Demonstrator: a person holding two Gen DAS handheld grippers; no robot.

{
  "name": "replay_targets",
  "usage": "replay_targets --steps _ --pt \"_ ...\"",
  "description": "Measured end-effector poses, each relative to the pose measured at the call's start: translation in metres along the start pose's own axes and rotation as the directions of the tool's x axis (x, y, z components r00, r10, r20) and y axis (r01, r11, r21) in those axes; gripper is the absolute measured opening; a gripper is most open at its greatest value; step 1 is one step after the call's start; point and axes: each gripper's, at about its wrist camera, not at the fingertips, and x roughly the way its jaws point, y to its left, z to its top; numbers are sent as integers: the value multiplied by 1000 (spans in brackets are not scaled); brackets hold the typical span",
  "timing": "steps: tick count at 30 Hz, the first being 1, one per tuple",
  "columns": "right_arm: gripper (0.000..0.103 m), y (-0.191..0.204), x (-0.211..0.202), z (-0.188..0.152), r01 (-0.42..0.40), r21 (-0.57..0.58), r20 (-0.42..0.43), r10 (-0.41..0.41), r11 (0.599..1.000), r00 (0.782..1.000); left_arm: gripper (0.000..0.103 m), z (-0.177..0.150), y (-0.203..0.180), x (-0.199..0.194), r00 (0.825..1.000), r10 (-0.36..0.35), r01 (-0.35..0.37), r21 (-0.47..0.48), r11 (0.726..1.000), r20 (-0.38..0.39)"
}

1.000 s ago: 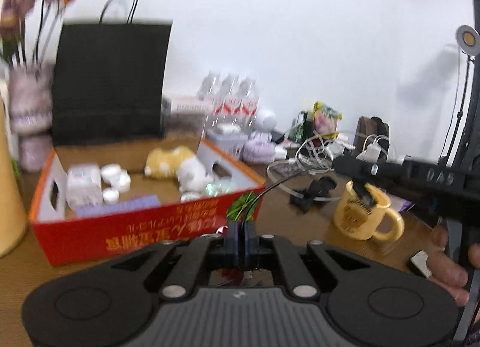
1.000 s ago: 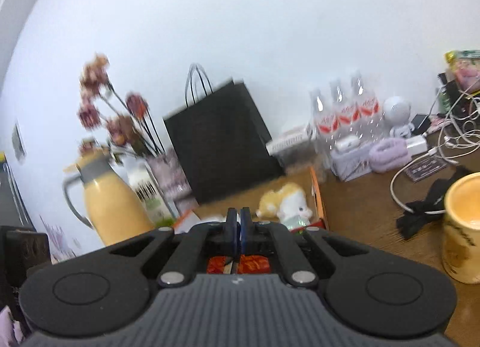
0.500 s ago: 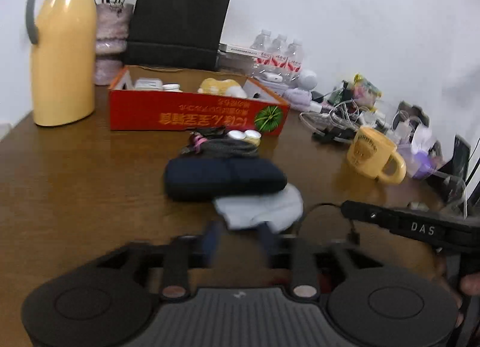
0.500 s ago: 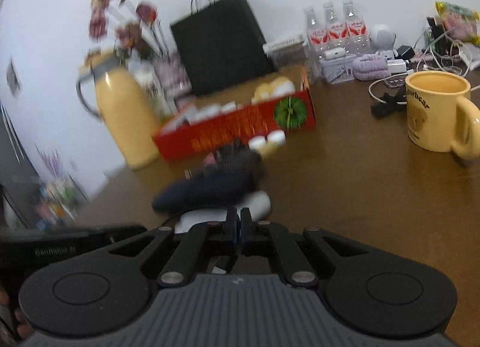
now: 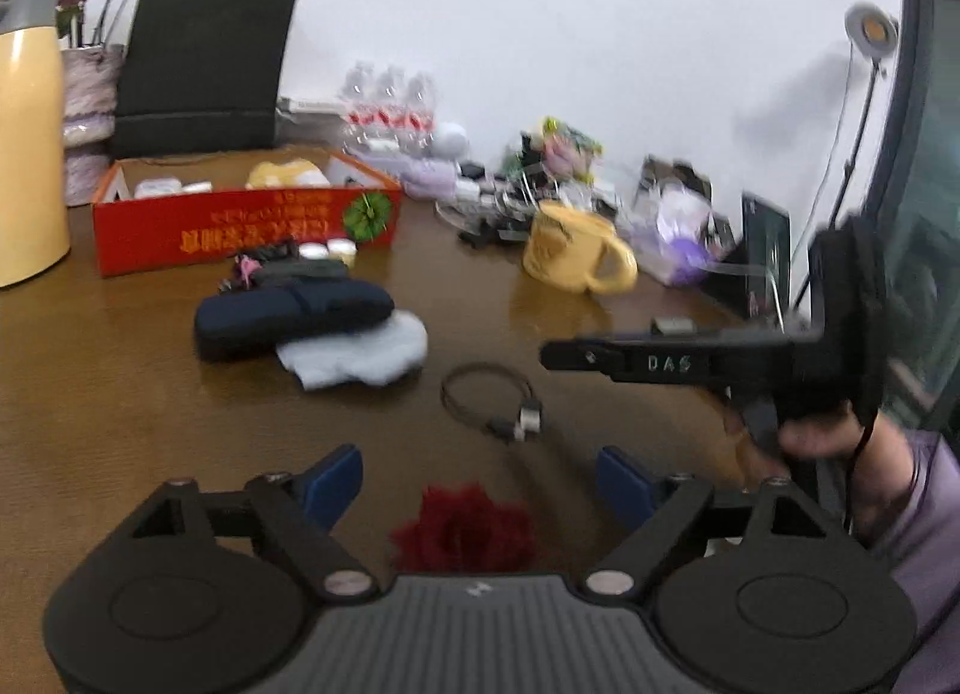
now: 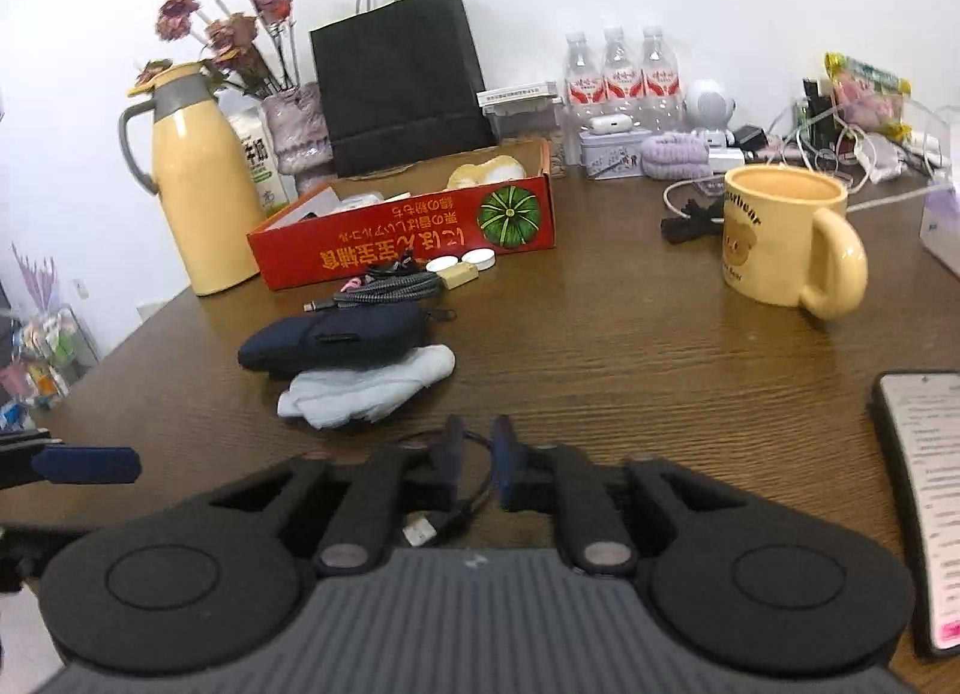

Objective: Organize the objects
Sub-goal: 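Grasp the red rose with the left gripper while the right grasps the black cable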

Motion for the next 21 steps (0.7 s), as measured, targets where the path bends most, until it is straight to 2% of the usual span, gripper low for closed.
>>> replay_targets --steps 1,3,5,7,8,10,11,13,14,15,19,20,21 --pt "50 2 -2 -2 -5 -26 -10 5 1000 1000 84 -4 -2 2 1000 0 0 1 1000 -17" --pt "50 11 -2 -7 -21 -90 -34 18 996 999 82 -9 -4 11 998 14 -14 4 1000 -54" --pt "53 21 3 -12 -36 -106 -79 28 994 997 76 -13 -7 19 996 42 -41 9 999 -76" --pt "55 27 8 -16 -44 -99 -105 34 994 994 66 -15 -6 24 994 60 -60 2 998 -93" --pt "57 32 11 -17 -47 -102 -113 35 994 993 65 -16 -5 26 992 75 -75 -2 997 -101" --pt "60 39 17 -22 -38 -113 -114 25 993 993 52 -18 -1 26 989 106 -108 -10 994 -105" --pt "60 44 19 -23 -12 -139 -103 -2 990 995 52 -18 1 25 987 123 -126 -14 992 -100" --pt "56 51 20 -27 27 -188 -93 -45 982 995 48 -18 5 23 987 129 -133 -28 991 -96" --pt "51 54 21 -28 43 -203 -81 -61 978 995 46 -18 7 22 987 131 -135 -34 990 -94" --pt "35 54 21 -28 41 -195 -77 -56 980 995 44 -18 7 21 987 133 -137 -37 990 -92" --pt "33 54 20 -26 40 -207 -81 -57 978 995 40 -16 12 15 990 127 -131 -63 989 -69" --pt "27 54 18 -27 36 -208 -80 -54 977 995 40 -16 13 14 991 120 -124 -72 990 -67" --pt "15 53 16 -26 34 -202 -72 -49 979 996 39 -15 15 14 991 118 -123 -80 989 -65"
